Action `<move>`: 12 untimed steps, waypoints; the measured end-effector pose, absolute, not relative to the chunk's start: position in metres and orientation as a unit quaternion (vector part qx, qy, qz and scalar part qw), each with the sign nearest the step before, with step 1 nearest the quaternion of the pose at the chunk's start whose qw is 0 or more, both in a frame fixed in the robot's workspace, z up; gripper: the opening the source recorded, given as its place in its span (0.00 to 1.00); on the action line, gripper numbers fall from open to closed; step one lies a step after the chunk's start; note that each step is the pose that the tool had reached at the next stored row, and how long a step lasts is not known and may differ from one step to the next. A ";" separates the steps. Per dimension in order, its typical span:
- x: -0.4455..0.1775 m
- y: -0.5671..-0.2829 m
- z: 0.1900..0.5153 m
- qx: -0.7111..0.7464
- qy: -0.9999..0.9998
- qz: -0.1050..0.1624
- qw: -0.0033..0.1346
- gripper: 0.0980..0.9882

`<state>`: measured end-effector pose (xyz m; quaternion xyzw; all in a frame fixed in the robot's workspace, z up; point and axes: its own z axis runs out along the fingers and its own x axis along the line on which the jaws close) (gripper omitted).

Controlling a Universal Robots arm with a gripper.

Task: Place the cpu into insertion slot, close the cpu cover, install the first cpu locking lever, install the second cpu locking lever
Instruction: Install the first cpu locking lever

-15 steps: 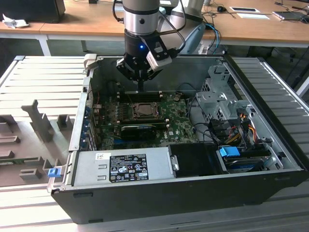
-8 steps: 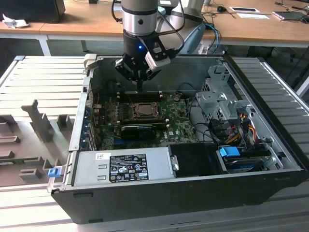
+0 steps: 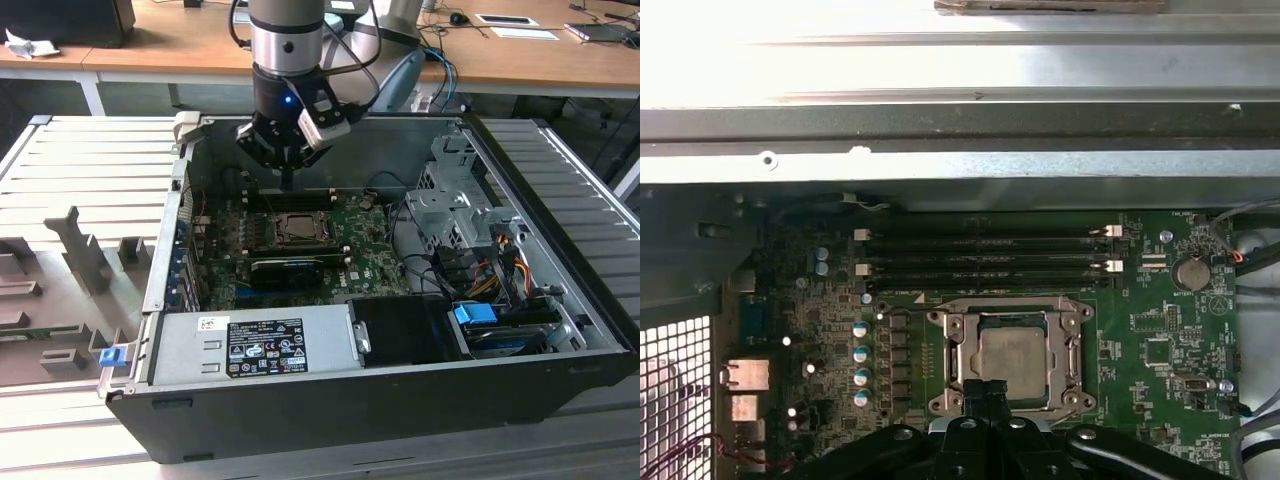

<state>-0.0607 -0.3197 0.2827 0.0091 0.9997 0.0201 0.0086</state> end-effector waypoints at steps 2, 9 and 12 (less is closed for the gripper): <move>-0.061 -0.320 0.282 0.009 1.000 0.020 0.009 0.01; -0.069 -0.320 0.277 0.014 1.000 0.020 0.009 0.01; -0.070 -0.320 0.277 0.014 1.000 0.020 0.009 0.01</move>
